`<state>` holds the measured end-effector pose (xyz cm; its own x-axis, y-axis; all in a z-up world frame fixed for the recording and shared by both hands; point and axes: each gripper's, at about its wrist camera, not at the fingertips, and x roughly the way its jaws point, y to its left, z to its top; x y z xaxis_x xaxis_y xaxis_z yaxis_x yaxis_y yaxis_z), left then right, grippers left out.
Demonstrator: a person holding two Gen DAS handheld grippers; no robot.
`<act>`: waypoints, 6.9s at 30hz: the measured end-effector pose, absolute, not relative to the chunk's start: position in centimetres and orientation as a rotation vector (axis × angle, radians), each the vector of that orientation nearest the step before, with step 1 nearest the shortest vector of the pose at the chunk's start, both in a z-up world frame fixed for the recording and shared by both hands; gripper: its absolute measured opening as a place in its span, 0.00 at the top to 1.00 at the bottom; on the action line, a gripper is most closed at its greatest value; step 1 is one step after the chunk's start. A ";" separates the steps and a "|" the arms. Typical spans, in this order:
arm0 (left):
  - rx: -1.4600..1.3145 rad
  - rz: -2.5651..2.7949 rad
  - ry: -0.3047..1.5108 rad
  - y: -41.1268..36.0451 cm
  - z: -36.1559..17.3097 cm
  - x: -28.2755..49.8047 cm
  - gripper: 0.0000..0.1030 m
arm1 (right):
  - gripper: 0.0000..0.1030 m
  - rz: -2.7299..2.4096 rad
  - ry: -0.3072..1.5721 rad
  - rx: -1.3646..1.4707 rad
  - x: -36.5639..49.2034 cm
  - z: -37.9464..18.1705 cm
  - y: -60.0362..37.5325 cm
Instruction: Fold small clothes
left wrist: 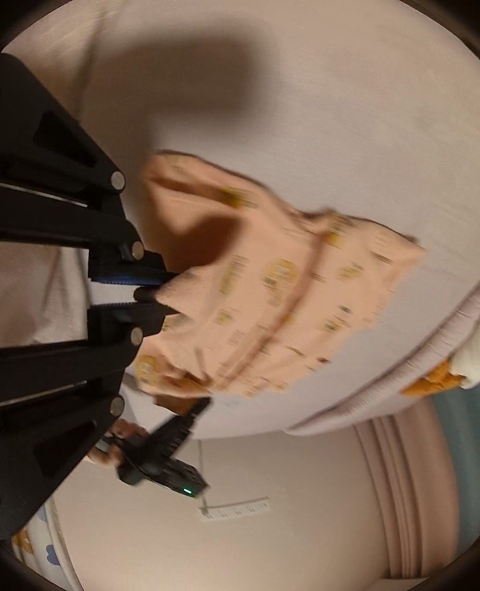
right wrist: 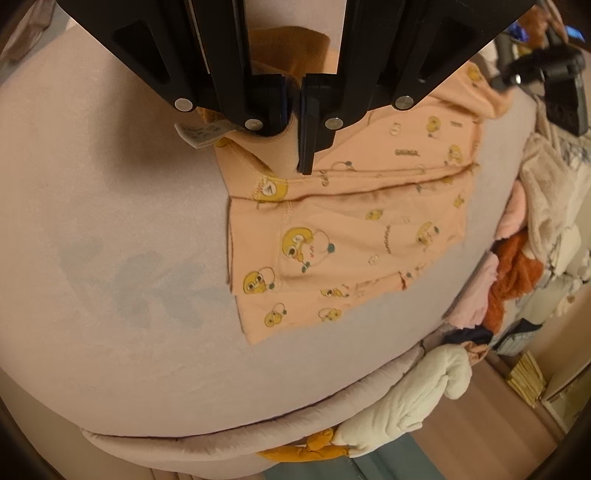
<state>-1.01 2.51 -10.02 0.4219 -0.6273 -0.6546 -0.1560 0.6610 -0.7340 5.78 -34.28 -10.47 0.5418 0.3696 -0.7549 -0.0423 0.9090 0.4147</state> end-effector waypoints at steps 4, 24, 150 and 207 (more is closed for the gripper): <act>-0.870 -0.331 1.064 3.0 -9.6 2.5 0.94 | 0.95 0.247 0.964 0.414 6.4 -10.2 -34.6; -0.907 -0.189 1.049 5.8 -11.4 8.0 0.82 | 0.58 0.164 0.943 0.347 4.7 -9.6 -36.8; -0.507 -0.040 1.091 3.3 -10.8 5.0 0.93 | 0.95 0.279 0.705 0.338 5.6 -4.9 -33.6; -0.522 0.001 1.014 6.0 -12.7 16.0 0.95 | 0.95 0.129 0.922 0.272 20.9 -12.2 -33.0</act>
<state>16.02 6.05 -12.68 0.5396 -0.2359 -0.8082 -0.2380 0.8781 -0.4152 20.91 -33.01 -12.21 0.5997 0.2258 -0.7677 0.0062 0.9580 0.2866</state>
